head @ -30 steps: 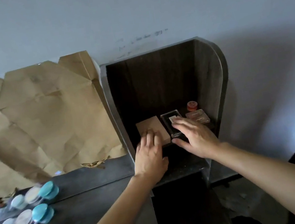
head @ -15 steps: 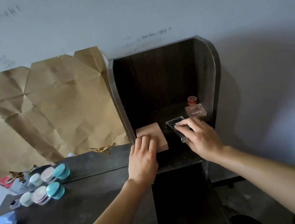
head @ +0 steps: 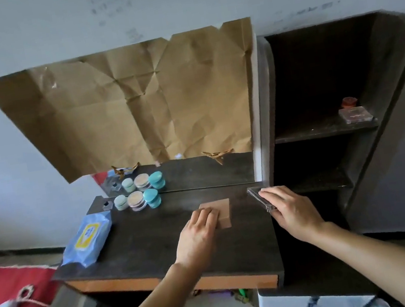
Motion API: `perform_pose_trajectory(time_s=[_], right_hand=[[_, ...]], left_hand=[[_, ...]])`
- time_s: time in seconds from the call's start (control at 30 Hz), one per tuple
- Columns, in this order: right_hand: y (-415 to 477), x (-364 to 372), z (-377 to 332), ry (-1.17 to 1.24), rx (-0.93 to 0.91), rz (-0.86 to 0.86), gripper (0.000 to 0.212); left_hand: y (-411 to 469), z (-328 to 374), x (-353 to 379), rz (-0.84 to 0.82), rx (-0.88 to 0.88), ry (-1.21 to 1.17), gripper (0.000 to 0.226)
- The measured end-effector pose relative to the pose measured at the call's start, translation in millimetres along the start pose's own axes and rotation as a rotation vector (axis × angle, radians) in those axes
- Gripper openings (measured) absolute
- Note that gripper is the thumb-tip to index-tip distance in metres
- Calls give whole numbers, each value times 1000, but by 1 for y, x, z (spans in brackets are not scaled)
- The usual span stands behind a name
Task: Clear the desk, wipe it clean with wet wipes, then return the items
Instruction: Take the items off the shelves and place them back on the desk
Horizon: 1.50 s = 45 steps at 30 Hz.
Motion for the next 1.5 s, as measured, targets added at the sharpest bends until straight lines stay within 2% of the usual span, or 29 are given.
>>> perform_pose_trajectory(time_s=[0.13,0.37,0.53,0.7,0.8,1.17,1.33,1.5], right_hand=[[3,50,-53,64,-34,-91,53],[38,122,-122,108,-111,-216,47],[78,179,-153,145,-162,-279,44],[126,240,-169,170,-157,-357,40],[158,272,-175,182,-139,-395,39],[218,347,-185,126,-48,-548,37],[236,381,-199,91,67,-521,42],[240,404,-218,65,136,-487,53]], left_hand=[[-63,-50,-11,-34,-123,39,49],[-131,-122,-13,-55,-360,39,50],[-144,-177,-3,-79,-424,51,45],[-133,-242,8,-173,-449,39,50],[-121,-283,18,-236,-446,23,49],[-78,-394,60,-313,-406,-49,47],[-59,-451,94,-380,-292,-112,38],[-49,-488,120,-395,-123,-159,45]])
Point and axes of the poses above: each hand's wrist, its own y-axis towards the middle knuckle, its own x-axis out of the palm, z = x × y, the point moved 2 cm from there along y, towards the middle knuckle
